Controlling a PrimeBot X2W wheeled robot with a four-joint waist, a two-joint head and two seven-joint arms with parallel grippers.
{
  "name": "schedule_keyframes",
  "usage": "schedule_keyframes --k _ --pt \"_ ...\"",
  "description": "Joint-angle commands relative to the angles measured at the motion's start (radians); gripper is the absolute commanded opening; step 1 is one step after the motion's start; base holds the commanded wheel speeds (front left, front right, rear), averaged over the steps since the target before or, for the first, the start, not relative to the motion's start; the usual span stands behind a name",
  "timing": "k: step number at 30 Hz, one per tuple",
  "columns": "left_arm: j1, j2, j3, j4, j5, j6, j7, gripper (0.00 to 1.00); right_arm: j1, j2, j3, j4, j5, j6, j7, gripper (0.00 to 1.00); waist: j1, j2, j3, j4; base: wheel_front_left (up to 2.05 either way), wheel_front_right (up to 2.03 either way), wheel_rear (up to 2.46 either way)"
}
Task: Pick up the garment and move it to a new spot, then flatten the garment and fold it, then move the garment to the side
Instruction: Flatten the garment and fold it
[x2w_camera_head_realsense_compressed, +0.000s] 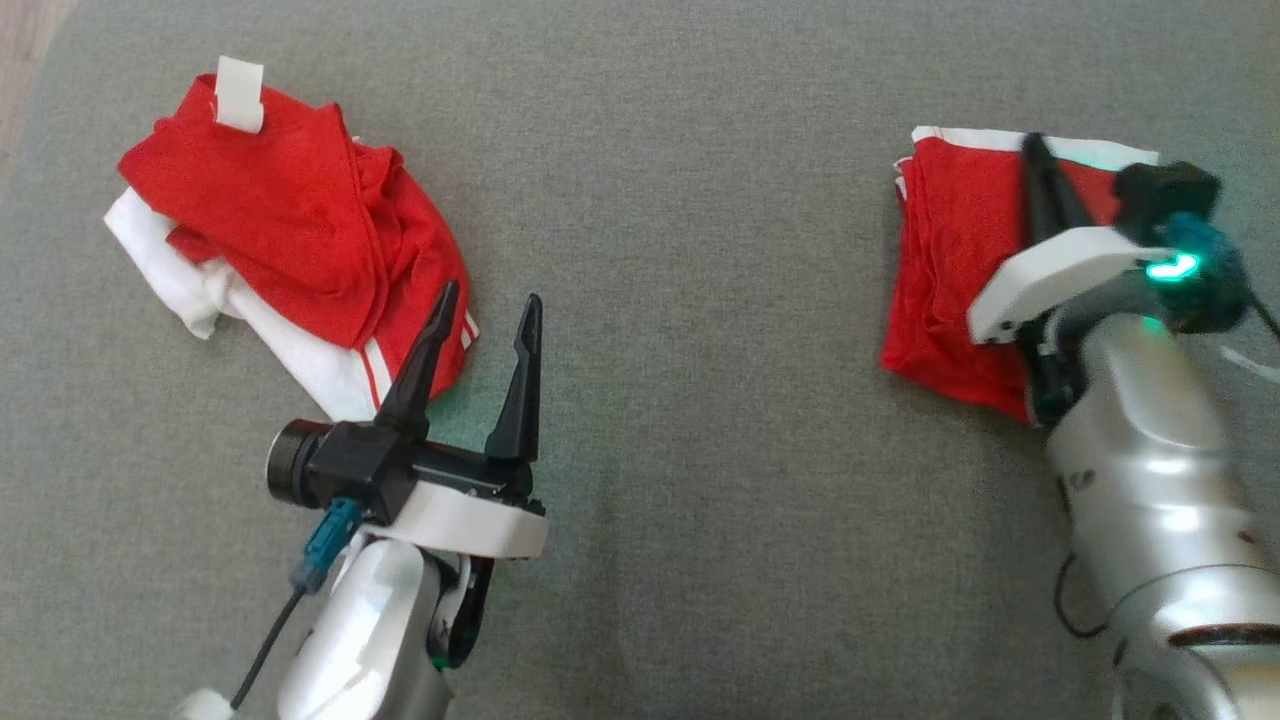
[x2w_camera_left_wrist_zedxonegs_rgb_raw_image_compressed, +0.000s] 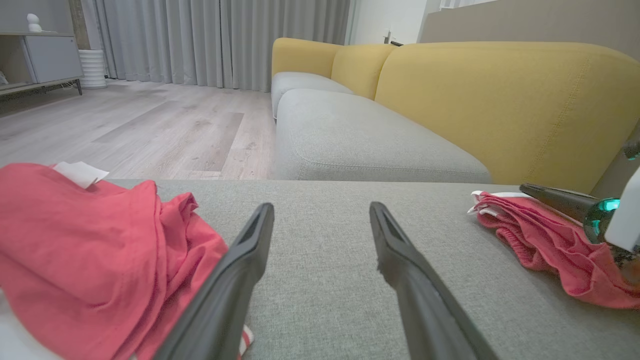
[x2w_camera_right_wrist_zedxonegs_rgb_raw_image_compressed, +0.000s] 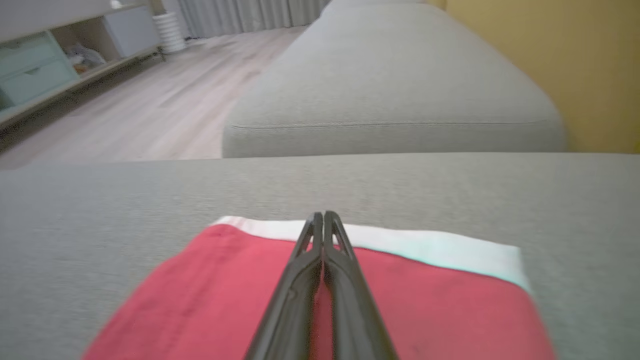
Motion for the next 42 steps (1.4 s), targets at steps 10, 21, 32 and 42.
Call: schedule_keyframes --k 10,21,32,42 --pt "-0.012 0.004 0.02 -0.015 -0.007 0.009 -0.005 1.0 0.011 0.022 0.435 0.089 0.284 -0.001 0.001 0.0 0.0 0.0 -0.038 -0.009 0.0 0.0 0.0" --pt "0.041 0.004 0.059 -0.022 -0.012 0.017 -0.005 1.0 0.117 0.011 0.28 -0.153 0.259 -0.001 -0.02 0.0 0.0 0.0 -0.147 -0.079 0.0 0.0 0.0" --pt "0.116 0.004 0.078 -0.013 -0.021 0.026 -0.005 1.0 0.434 0.021 0.092 -0.477 0.152 -0.001 -0.02 0.0 0.0 0.0 -0.245 -0.144 0.0 0.0 0.0" --pt "0.168 0.004 0.078 -0.005 -0.022 0.027 -0.005 1.0 0.607 0.022 0.105 -0.596 0.206 -0.001 -0.021 1.0 0.0 0.0 -0.276 -0.165 0.0 0.0 0.0"
